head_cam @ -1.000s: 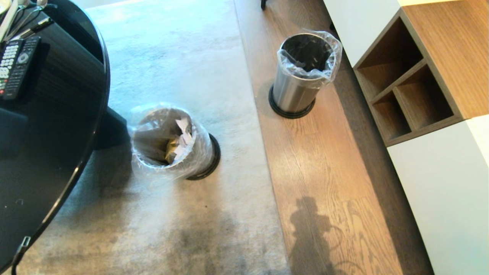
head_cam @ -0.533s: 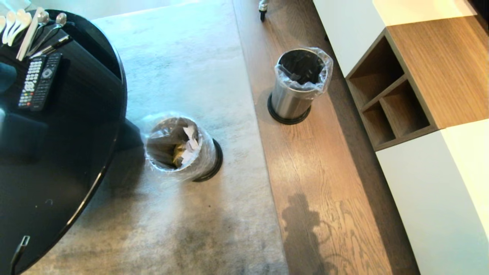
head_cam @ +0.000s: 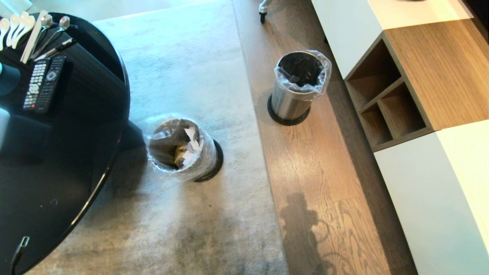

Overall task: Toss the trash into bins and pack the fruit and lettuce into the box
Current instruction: Throw it into the trash can on the right

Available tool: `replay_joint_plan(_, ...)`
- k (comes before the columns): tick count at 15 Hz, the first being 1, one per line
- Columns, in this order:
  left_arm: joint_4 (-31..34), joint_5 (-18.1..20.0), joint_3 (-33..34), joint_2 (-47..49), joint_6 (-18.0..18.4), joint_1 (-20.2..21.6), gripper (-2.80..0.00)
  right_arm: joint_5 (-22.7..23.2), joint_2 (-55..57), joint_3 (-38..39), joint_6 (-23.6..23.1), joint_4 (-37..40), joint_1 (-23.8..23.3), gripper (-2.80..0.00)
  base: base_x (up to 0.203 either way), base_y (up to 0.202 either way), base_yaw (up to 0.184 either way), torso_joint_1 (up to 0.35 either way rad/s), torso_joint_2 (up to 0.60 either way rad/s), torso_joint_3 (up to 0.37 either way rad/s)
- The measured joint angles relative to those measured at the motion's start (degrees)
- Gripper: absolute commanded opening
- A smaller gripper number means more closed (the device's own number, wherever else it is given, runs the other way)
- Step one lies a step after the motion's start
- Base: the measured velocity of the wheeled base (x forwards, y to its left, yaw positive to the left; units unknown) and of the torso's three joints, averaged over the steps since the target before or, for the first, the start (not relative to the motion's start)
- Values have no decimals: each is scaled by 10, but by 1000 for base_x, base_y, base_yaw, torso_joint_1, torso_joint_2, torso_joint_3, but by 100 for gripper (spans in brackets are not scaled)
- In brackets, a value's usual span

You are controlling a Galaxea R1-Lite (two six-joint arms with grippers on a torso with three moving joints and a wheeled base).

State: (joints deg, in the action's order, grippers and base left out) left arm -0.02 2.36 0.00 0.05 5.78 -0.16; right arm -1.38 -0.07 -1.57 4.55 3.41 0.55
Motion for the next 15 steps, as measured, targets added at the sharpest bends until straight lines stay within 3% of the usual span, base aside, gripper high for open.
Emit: replay_joint_plan(15, 0, 0, 0, 0, 2, 0, -280, 0, 0, 0, 0, 0, 0, -280, 14, 0, 0, 0, -1, 0)
